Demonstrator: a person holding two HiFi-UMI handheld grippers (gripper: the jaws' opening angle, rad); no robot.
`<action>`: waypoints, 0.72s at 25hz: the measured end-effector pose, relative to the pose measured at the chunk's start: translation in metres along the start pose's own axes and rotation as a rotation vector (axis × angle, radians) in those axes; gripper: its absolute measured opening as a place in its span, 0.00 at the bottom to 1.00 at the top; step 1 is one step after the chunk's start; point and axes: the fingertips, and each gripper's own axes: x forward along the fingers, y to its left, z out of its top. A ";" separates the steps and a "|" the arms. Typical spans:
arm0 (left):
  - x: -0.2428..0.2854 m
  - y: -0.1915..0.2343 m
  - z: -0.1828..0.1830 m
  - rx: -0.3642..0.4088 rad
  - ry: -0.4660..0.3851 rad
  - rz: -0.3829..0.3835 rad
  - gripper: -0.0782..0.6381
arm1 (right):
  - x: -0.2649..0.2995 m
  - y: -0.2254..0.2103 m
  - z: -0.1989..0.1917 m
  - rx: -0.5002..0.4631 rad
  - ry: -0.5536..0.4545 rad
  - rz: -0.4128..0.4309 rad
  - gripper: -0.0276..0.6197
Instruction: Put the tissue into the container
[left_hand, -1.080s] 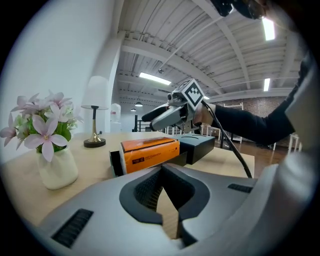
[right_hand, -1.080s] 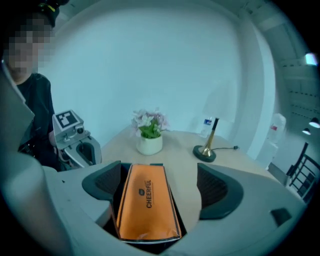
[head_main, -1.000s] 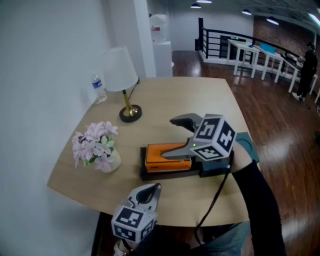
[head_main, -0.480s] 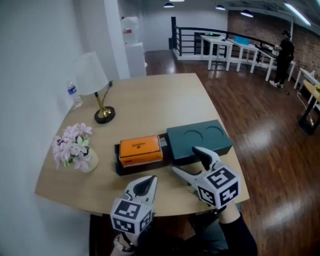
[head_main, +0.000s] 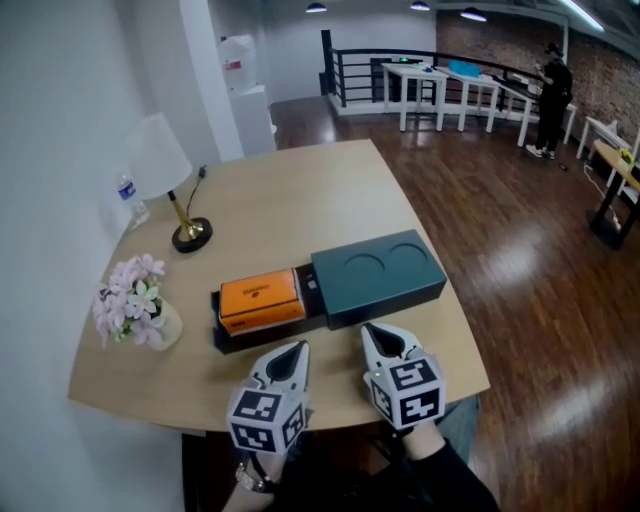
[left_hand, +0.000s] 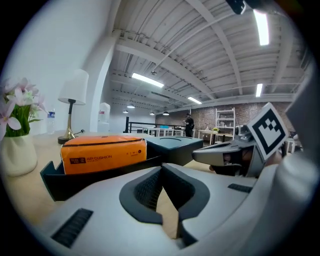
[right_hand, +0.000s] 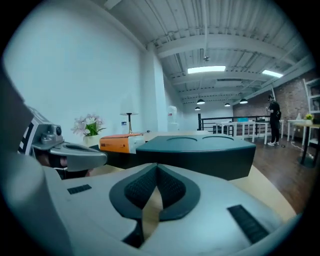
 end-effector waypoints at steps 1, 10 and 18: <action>0.001 0.001 0.000 -0.006 -0.001 -0.002 0.11 | 0.000 -0.001 -0.001 0.012 0.001 0.002 0.05; -0.001 0.004 0.003 -0.019 -0.011 0.012 0.11 | -0.004 -0.002 0.004 0.042 -0.032 0.006 0.05; -0.001 0.003 0.004 -0.020 -0.007 0.006 0.11 | -0.005 -0.001 0.005 0.041 -0.036 0.014 0.04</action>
